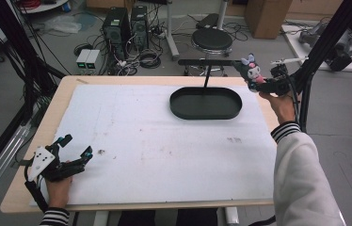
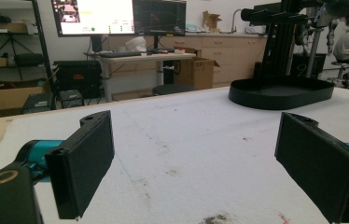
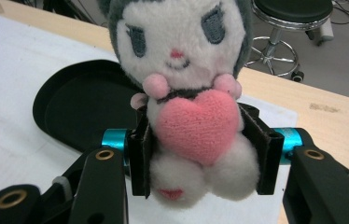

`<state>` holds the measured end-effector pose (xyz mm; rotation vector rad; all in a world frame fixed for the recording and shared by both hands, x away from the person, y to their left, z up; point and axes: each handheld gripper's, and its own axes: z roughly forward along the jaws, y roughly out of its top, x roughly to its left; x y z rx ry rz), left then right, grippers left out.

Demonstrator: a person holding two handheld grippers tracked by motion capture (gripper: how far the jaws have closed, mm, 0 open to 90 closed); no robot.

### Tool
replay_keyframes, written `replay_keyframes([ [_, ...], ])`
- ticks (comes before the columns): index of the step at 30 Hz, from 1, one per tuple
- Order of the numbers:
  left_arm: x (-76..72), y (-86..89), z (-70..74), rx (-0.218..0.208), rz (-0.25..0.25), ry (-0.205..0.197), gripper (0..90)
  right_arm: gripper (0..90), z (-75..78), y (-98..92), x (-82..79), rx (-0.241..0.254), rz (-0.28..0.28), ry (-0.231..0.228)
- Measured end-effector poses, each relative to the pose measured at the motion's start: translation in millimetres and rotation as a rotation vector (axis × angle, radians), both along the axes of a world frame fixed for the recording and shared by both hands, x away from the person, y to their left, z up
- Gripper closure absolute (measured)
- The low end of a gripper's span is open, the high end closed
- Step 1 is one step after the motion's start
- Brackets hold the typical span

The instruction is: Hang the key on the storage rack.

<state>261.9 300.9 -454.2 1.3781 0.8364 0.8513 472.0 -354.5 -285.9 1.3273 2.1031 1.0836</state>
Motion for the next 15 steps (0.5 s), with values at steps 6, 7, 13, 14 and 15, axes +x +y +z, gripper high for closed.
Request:
replay_keyframes([
  [6, 0.0, 0.1, -0.1, -0.002, 0.001, 0.001, 12.3, 52.0, -0.4, 6.7, 6.2, 0.004, -0.024, -0.014],
  [7, 0.0, 0.1, 0.0, -0.002, 0.000, 0.001, 12.3, 51.9, -0.9, 6.8, 7.0, 0.007, -0.027, -0.017],
  [13, 0.1, 0.2, -0.1, -0.003, 0.000, 0.001, 12.3, 51.9, -3.9, 4.6, 11.4, 0.020, -0.060, -0.027],
  [14, 0.1, 0.2, 0.0, -0.003, 0.000, 0.001, 12.2, 51.9, -4.3, 4.0, 12.0, 0.021, -0.065, -0.030],
  [15, 0.1, 0.2, -0.1, -0.003, 0.000, 0.001, 12.3, 51.9, -4.6, 3.6, 12.3, 0.024, -0.074, -0.031],
])
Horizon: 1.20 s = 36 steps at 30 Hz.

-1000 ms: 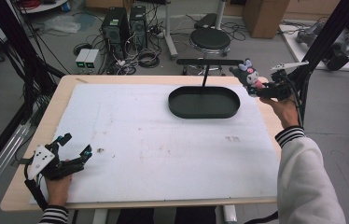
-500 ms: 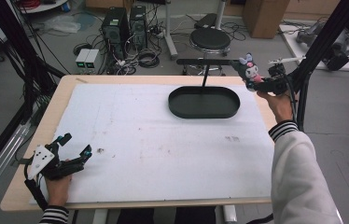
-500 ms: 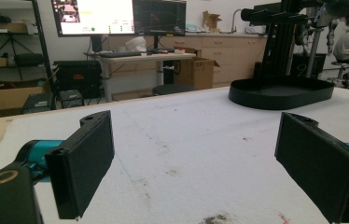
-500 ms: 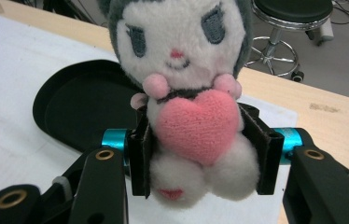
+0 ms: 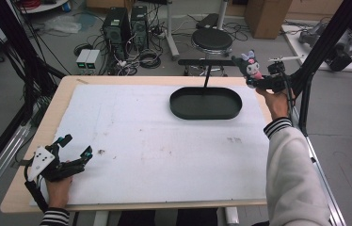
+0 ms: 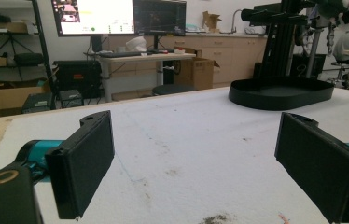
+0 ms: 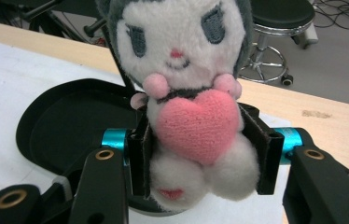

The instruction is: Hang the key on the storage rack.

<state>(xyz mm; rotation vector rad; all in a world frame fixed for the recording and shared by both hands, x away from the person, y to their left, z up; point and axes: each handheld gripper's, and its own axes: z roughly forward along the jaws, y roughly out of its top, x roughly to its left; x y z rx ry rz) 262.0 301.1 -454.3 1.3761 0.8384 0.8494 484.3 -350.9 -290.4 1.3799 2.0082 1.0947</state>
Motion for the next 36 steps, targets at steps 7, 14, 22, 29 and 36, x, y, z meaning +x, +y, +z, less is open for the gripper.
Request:
replay_keyframes([
  [7, 0.0, -0.1, 0.0, 0.001, 0.000, 0.001, 12.3, 51.8, -4.6, -4.3, 3.7, 0.012, -0.042, 0.017],
  [14, 0.0, -0.1, 0.1, 0.004, -0.001, 0.000, 12.2, 51.4, -12.7, -6.8, 5.3, 0.030, -0.075, 0.039],
  [22, -0.1, -0.4, 0.1, 0.004, -0.001, -0.001, 12.3, 51.4, -16.5, -6.8, 5.1, 0.045, -0.107, 0.071],
  [29, -0.1, -0.5, 0.1, 0.004, -0.001, -0.001, 12.2, 51.5, -30.7, -13.4, -4.8, 0.062, -0.121, 0.074],
  [36, -0.1, -0.6, 0.0, 0.005, 0.000, -0.002, 12.3, 51.4, -42.1, -17.5, -8.0, 0.070, -0.134, 0.089],
])
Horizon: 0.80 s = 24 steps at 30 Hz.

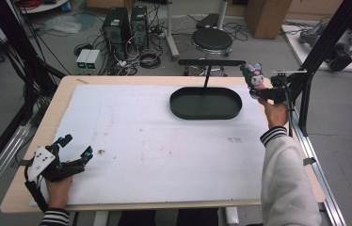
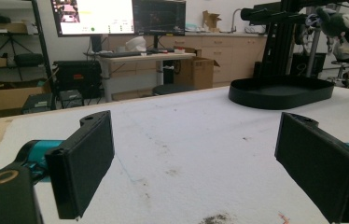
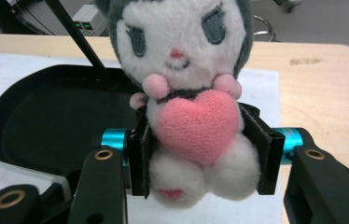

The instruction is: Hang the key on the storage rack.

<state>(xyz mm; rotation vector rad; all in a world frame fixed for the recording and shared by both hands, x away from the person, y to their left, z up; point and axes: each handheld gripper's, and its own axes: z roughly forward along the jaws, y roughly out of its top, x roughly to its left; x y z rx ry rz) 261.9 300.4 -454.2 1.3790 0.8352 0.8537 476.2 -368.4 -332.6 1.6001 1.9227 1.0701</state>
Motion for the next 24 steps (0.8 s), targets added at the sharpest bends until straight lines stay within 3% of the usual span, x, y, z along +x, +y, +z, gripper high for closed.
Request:
replay_keyframes([
  [7, -0.2, -0.3, 0.0, 0.004, -0.001, -0.002, 12.3, 51.4, -11.8, 1.5, 2.9, 0.014, -0.007, 0.028],
  [18, -0.1, -0.3, 0.0, 0.005, 0.001, -0.002, 12.3, 51.3, -27.8, 15.3, 16.3, -0.045, 0.011, 0.054],
  [24, 0.0, -0.1, 0.1, 0.006, -0.001, -0.001, 12.2, 51.2, -32.0, 19.8, 19.8, -0.046, 0.011, 0.054],
])
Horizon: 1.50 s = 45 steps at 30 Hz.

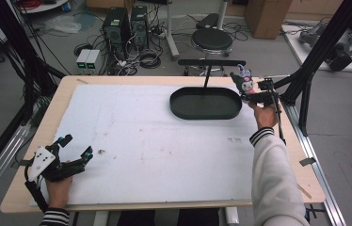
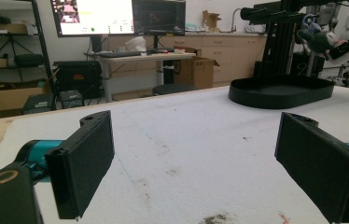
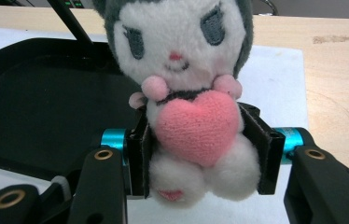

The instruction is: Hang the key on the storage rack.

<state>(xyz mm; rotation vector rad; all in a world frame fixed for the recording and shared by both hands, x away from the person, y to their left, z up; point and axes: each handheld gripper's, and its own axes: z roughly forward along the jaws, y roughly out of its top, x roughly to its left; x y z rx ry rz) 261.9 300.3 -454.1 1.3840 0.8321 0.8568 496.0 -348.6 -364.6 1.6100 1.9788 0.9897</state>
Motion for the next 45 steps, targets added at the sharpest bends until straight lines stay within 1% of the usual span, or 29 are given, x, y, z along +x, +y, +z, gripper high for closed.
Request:
replay_keyframes([
  [1, 0.0, 0.0, 0.0, 0.000, 0.000, 0.000, 12.3, 50.4, -0.1, 0.3, 0.1, 0.001, 0.005, -0.001],
  [2, 0.0, 0.1, 0.0, 0.000, -0.001, 0.001, 12.3, 47.5, -0.2, 0.8, 0.1, 0.004, 0.014, -0.001],
  [3, 0.0, 0.2, 0.0, 0.000, -0.001, 0.001, 12.3, 39.6, 0.3, 1.2, 0.0, -0.008, 0.035, -0.010],
  [4, 0.0, 0.1, 0.0, -0.002, -0.001, 0.002, 12.3, 26.2, 1.0, 2.8, -0.5, -0.027, 0.043, -0.030],
  [5, 0.2, -0.1, 0.0, -0.006, 0.000, 0.002, 12.3, 15.9, 2.2, 4.7, -1.3, -0.036, 0.039, -0.042],
  [6, 0.3, -0.1, 0.0, -0.009, 0.001, 0.003, 12.2, 9.1, 4.1, 6.0, -3.0, -0.030, 0.044, -0.050],
  [7, 0.3, 0.0, 0.0, -0.008, 0.000, 0.004, 12.3, 8.7, 7.4, 7.3, -6.2, -0.029, 0.059, -0.063],
  [9, 0.1, 0.0, 0.1, -0.001, -0.001, 0.001, 12.3, 0.7, 13.8, 11.6, -15.0, -0.022, 0.071, -0.133],
  [12, 0.0, 0.2, 0.0, 0.000, -0.002, 0.001, 12.3, 0.4, 22.1, 16.6, -31.1, 0.034, 0.125, -0.198],
  [15, -0.2, -0.2, 0.0, -0.006, 0.000, -0.002, 12.3, 0.5, 26.1, 20.8, -52.4, 0.042, 0.183, -0.272],
  [18, 0.0, 0.0, 0.0, -0.006, 0.000, 0.001, 12.3, 0.4, 23.7, 22.2, -78.7, 0.070, 0.246, -0.352],
  [20, 0.0, 0.1, 0.1, 0.000, -0.001, 0.001, 12.2, 0.4, 17.5, 23.1, -97.3, 0.074, 0.290, -0.408],
  [21, 0.2, -0.1, 0.1, -0.002, 0.000, 0.002, 12.2, 0.4, 13.1, 23.6, -106.9, 0.080, 0.310, -0.425],
  [22, 0.5, -0.4, 0.1, -0.004, 0.001, 0.003, 12.3, 0.4, 11.0, 24.7, -113.7, 0.063, 0.330, -0.400],
  [23, 0.7, -0.2, 0.2, 0.001, 0.001, 0.007, 12.2, 0.4, 7.1, 26.3, -121.2, 0.052, 0.338, -0.415],
  [24, 0.7, -0.6, 0.3, 0.002, 0.000, 0.008, 12.2, 0.4, 1.1, 26.7, -131.1, 0.058, 0.345, -0.469],
  [25, 0.4, -0.8, 0.3, 0.006, 0.000, 0.005, 12.2, 0.4, -4.7, 26.0, -140.4, 0.069, 0.361, -0.503],
  [26, -0.1, -0.9, 0.1, 0.010, 0.001, 0.001, 12.3, 0.4, -10.2, 25.0, -147.2, 0.080, 0.380, -0.520],
  [27, -0.5, -1.4, 0.0, 0.008, 0.003, -0.005, 12.3, 0.4, -15.9, 23.6, -152.1, 0.091, 0.384, -0.526],
  [29, -0.5, -0.8, 0.0, 0.011, 0.003, -0.002, 12.3, 0.4, -26.8, 19.4, -159.5, 0.119, 0.378, -0.530],
  [31, -0.2, -1.0, 0.0, 0.007, 0.003, 0.000, 12.2, 0.4, -36.4, 14.6, -164.5, 0.126, 0.363, -0.542],
  [32, -0.1, -1.2, 0.1, 0.006, 0.004, -0.001, 12.3, 0.4, -40.6, 12.0, -165.7, 0.138, 0.358, -0.548],
  [35, -0.2, -1.5, 0.1, 0.010, 0.005, -0.001, 12.2, 0.4, -49.8, 5.6, -169.6, 0.167, 0.344, -0.574],
  [37, -0.6, -1.5, 0.1, 0.013, 0.009, -0.002, 12.3, 0.4, -54.7, 3.1, -172.3, 0.185, 0.344, -0.577],
  [38, -0.7, -1.6, 0.0, 0.013, 0.009, -0.003, 12.3, 0.4, -56.9, 2.8, -173.5, 0.177, 0.341, -0.589],
  [40, -0.7, -1.6, 0.1, 0.014, 0.010, -0.004, 12.3, 0.4, -62.3, 3.0, -178.2, 0.194, 0.338, -0.611],
  [42, -0.8, -1.8, 0.0, 0.014, 0.011, -0.005, 12.3, 0.4, -68.4, 2.4, -180.5, 0.197, 0.342, -0.639],
  [43, -0.8, -1.8, 0.1, 0.015, 0.012, -0.005, 12.3, 0.4, -71.0, 2.9, -181.6, 0.206, 0.343, -0.634],
  [45, -0.8, -2.0, 0.1, 0.017, 0.014, -0.006, 12.3, 0.4, -75.3, 4.5, -183.1, 0.199, 0.347, -0.643],
])
